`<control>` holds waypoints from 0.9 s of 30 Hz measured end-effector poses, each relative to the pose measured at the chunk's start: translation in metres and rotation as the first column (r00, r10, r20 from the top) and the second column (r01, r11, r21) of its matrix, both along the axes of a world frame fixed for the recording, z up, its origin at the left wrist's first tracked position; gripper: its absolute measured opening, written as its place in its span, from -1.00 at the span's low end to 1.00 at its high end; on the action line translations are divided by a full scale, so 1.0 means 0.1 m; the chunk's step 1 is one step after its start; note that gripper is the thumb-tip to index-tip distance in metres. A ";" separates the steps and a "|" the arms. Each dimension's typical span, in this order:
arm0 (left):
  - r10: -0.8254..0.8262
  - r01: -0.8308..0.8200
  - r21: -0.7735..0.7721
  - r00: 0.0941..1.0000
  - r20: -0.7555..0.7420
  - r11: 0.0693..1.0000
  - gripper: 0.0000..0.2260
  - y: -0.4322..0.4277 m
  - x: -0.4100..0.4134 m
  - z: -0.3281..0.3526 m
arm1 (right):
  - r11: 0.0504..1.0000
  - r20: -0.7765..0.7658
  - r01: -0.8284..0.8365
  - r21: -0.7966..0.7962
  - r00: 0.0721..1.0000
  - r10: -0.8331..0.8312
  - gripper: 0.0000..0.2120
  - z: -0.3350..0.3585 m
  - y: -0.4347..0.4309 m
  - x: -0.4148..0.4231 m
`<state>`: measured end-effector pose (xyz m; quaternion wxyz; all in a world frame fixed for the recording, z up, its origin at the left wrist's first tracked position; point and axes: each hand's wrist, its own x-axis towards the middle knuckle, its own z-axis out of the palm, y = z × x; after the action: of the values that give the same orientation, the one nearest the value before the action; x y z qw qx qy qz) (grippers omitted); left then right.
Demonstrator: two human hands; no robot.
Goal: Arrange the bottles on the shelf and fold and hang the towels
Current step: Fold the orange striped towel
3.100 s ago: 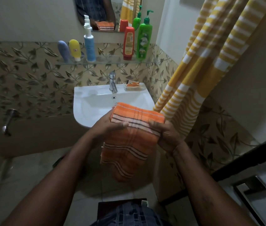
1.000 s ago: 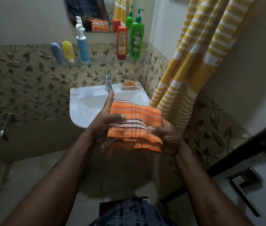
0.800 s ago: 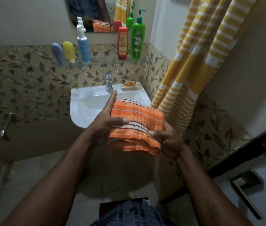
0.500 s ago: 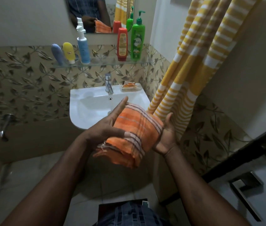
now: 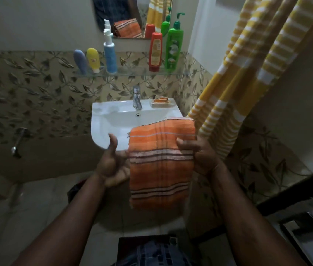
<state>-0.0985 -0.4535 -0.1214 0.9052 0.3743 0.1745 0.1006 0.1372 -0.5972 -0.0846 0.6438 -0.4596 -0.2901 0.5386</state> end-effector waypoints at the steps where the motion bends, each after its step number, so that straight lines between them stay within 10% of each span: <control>1: 0.038 -0.039 -0.058 0.999 -0.016 0.998 0.02 0.08 0.10 0.08 | 1.000 0.039 -0.007 -0.008 0.999 0.008 -0.55 0.02 -0.04 -0.04; 9: 0.138 -0.100 0.150 0.952 -0.273 0.984 -0.87 0.26 0.58 0.58 | 0.994 0.200 -0.038 -0.099 0.978 0.057 -0.57 -0.24 -0.44 -0.32; 17: -0.037 0.051 0.353 0.998 -0.047 0.934 -0.75 0.17 0.29 0.74 | 0.998 -0.527 0.052 0.045 0.850 -0.020 -0.01 -0.57 -0.22 -0.57; 23: -0.031 0.089 0.456 0.991 -0.132 0.885 -0.53 0.44 -0.18 0.49 | 0.938 -0.296 0.347 0.003 0.896 -0.331 -0.59 -0.12 0.35 -0.44; 27: -0.114 0.137 0.266 0.988 -0.101 0.954 -0.56 0.55 -0.47 0.32 | 0.951 -0.123 0.303 0.060 0.948 -0.294 -0.56 0.17 0.51 -0.51</control>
<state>-0.1458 -0.3986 -0.0896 0.8415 0.5094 0.1730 0.0500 0.0860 -0.5460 -0.0673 0.7507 -0.4417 -0.2013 0.4482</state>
